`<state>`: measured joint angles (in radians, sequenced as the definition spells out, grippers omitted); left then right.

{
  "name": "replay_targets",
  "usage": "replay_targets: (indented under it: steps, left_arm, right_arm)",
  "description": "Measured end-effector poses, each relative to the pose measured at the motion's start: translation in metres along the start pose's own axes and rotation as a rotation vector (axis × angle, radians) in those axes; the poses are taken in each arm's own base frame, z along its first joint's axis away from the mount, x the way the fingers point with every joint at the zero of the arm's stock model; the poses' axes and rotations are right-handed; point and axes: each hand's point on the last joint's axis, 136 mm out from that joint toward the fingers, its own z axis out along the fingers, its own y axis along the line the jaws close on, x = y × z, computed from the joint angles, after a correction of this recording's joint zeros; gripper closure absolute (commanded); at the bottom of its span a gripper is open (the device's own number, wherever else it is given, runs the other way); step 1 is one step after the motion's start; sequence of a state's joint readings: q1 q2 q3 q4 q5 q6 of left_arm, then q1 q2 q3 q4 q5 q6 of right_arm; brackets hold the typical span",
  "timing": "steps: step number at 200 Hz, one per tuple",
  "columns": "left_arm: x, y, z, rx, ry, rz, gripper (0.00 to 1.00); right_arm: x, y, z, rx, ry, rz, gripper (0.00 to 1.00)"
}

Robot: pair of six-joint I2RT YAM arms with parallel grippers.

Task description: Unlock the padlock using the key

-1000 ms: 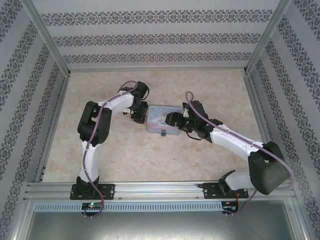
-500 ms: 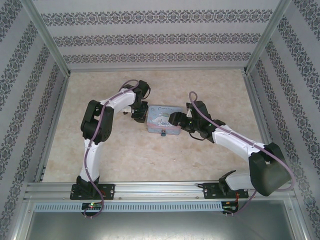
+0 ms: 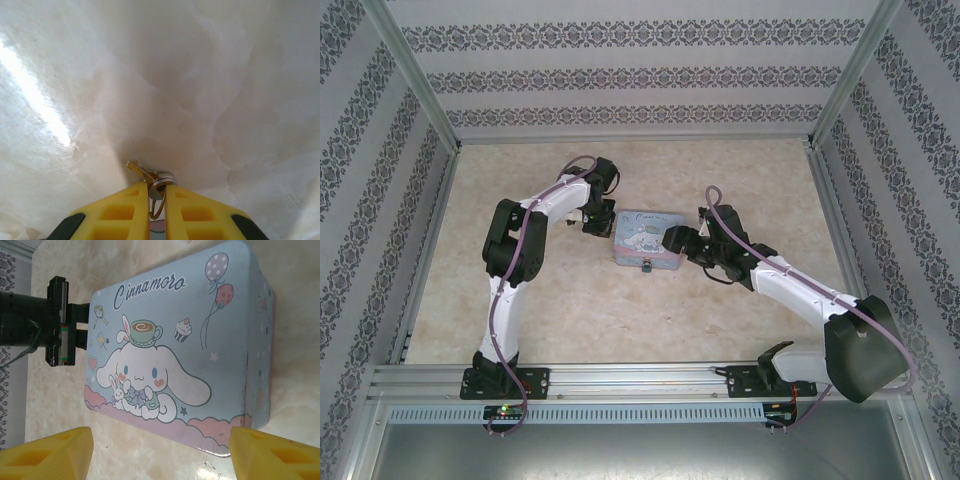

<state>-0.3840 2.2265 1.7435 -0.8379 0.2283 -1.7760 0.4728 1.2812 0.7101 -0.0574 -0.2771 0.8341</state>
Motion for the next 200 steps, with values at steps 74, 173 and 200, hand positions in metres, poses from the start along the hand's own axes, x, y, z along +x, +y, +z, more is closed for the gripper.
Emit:
replay_targets:
  steps: [74,173,200]
  left_arm:
    - [-0.003,0.002,-0.004,0.01,-0.014,0.073,1.0]
    - [-0.037,0.015,-0.037,0.053,-0.14,0.252,1.0]
    - [-0.038,0.013,-0.06,0.119,-0.151,0.321,1.0]
  right_arm:
    - [-0.001,0.002,-0.002,-0.006,-0.005,-0.002,0.28]
    - [0.006,0.007,0.0,-0.014,0.011,-0.016,0.28]
    - [0.009,0.01,0.0,-0.02,0.019,-0.022,0.28]
